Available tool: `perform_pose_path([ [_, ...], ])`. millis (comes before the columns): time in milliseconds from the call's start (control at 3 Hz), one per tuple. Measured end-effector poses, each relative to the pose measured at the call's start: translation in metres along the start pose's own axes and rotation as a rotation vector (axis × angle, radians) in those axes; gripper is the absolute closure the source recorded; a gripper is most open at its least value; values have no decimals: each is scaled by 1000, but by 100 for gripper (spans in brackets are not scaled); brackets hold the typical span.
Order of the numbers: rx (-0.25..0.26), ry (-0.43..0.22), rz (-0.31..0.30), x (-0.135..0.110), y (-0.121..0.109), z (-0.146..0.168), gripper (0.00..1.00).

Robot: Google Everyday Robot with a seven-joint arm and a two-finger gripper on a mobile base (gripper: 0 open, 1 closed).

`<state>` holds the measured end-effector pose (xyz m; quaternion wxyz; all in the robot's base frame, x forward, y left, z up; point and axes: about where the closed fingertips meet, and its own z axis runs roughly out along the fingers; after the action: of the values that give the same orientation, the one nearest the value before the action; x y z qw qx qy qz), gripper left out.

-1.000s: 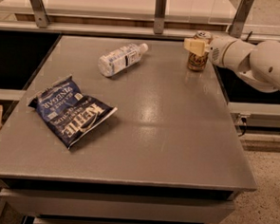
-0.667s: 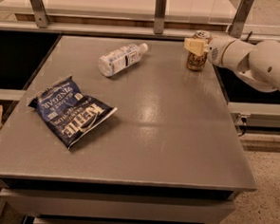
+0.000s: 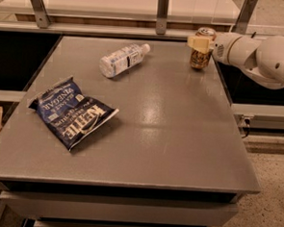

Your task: Move orange can near blue chip bag

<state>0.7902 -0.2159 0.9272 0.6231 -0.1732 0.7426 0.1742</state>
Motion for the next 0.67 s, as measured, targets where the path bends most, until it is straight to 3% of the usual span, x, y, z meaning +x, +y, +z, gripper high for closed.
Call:
perform_pose_path([
  [667, 1, -4, -5, -22, -7, -15, 100],
])
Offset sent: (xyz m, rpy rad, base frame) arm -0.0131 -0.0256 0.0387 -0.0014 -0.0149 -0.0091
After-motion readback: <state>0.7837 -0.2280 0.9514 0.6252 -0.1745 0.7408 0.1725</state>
